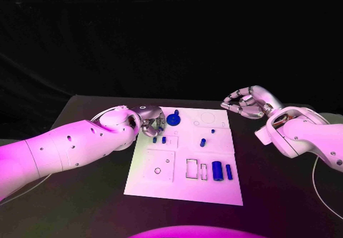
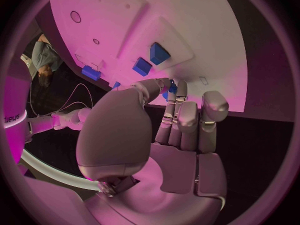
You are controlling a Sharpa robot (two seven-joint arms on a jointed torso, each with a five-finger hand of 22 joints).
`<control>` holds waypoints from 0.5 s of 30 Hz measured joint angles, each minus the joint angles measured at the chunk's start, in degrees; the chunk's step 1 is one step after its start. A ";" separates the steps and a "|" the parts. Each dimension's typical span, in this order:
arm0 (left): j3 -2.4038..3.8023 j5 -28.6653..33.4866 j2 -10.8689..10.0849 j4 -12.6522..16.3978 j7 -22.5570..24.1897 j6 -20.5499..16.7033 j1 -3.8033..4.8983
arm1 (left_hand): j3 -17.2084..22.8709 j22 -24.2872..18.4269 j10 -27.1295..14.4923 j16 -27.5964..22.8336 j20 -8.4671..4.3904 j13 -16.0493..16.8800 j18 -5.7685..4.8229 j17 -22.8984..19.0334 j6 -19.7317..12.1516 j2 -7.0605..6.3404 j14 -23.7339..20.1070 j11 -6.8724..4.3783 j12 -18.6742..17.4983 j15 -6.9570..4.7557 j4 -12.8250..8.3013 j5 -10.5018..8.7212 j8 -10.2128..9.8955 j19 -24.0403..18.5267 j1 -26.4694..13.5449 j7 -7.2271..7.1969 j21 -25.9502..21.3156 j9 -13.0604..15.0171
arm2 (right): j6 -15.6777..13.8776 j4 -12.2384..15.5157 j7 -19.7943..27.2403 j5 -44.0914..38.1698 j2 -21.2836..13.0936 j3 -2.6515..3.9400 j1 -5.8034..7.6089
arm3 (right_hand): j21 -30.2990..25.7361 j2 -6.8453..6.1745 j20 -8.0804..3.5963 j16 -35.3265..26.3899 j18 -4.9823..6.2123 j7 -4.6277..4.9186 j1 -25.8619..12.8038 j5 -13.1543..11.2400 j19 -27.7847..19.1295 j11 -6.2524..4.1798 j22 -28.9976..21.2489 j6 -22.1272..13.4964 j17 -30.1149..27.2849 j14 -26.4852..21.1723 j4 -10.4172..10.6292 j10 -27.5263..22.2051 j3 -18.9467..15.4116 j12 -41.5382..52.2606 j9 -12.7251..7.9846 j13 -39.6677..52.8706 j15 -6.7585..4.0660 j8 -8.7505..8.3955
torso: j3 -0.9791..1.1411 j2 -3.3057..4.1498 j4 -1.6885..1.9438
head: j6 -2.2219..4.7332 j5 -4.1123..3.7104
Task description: Assemble the parts on the task board
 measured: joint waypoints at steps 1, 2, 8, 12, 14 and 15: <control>0.00 0.03 0.04 0.00 0.07 0.01 0.00 | 0.00 -0.02 0.00 0.00 0.00 0.00 0.00 0.00 0.00 0.00 0.00 0.00 0.00 0.00 0.02 0.00 -0.10 0.00 0.00 0.00 0.00 0.00 | 0.00 0.00 0.00 0.00 0.00 0.00 0.00 | 0.00 0.00 0.00 0.00 0.00 0.00 0.00 0.00 0.00 0.00 0.00 0.00 0.00 0.00 0.00 0.00 0.00 0.00 0.00 0.00 0.00 0.00 | 0.00 0.00 0.00 | 0.00 -0.01; 0.00 0.06 0.09 0.02 0.14 0.03 -0.01 | -0.16 -0.02 0.00 0.00 0.00 0.00 -0.01 0.00 0.00 0.00 0.00 0.00 0.00 0.00 0.18 0.00 -0.11 0.00 0.00 0.00 0.00 -0.04 | 0.00 0.00 0.00 0.00 0.00 0.00 0.00 | 0.00 0.00 0.00 0.00 0.00 0.00 0.00 0.00 0.00 0.00 0.00 0.00 0.00 0.00 0.00 0.00 0.00 0.00 0.00 0.00 0.00 0.00 | 0.00 0.00 -0.01 | -0.01 -0.03; -0.05 0.24 0.22 0.09 0.59 0.14 -0.06 | -0.40 -0.02 0.19 0.00 0.00 -0.01 0.00 -0.17 0.00 -0.23 0.00 0.18 -0.34 0.00 0.42 0.00 -0.11 0.00 -0.24 0.00 0.00 -0.07 | 0.00 0.00 0.00 0.00 -0.01 0.00 0.00 | 0.00 0.00 0.00 0.00 0.00 0.00 0.00 0.00 0.00 0.00 0.00 0.00 0.00 0.00 0.00 0.00 0.00 0.00 0.00 0.00 0.00 0.00 | -0.01 0.00 0.01 | -0.01 -0.09; -0.05 0.31 0.23 0.07 0.76 0.16 -0.06 | -0.86 0.03 0.19 0.00 0.00 0.02 0.00 -0.16 0.00 -0.28 0.00 0.18 -0.35 0.00 0.56 0.01 -0.17 0.00 -0.31 0.00 0.00 -0.14 | 0.00 -0.03 0.00 0.00 0.02 0.00 0.00 | 0.00 0.00 0.00 0.00 0.00 0.00 0.00 0.00 0.00 0.00 -0.01 0.00 0.00 0.00 0.00 0.00 0.00 0.00 0.00 0.00 0.00 0.00 | -0.02 -0.01 0.03 | -0.01 -0.10; -0.05 0.35 0.23 0.05 0.85 0.16 -0.06 | -1.10 0.07 0.19 0.00 0.00 0.11 0.00 -0.10 0.00 -0.15 0.00 0.18 -0.63 0.00 0.81 0.01 -0.44 0.00 -0.66 0.00 0.00 -0.16 | 0.00 -0.05 0.00 0.00 0.02 0.00 0.00 | 0.00 0.00 0.00 0.00 0.00 0.00 0.00 0.00 0.00 0.00 -0.01 0.00 0.00 0.00 0.00 0.00 0.00 0.00 0.00 0.00 0.00 0.00 | -0.03 -0.01 0.03 | -0.01 -0.09; -0.05 0.37 0.23 0.04 0.89 0.16 -0.06 | -1.19 0.07 0.31 0.00 0.00 0.11 -0.01 -0.04 0.00 -0.21 0.00 0.06 -0.65 0.00 0.90 0.01 -0.44 0.00 -0.83 0.00 0.00 -0.17 | -0.01 -0.05 0.00 0.00 0.03 0.00 0.00 | 0.00 0.00 0.00 0.00 0.00 0.00 0.00 0.00 0.00 0.00 -0.01 0.00 0.00 0.00 0.00 0.00 0.00 0.00 0.00 -0.01 0.00 0.00 | -0.03 -0.01 0.03 | -0.01 -0.09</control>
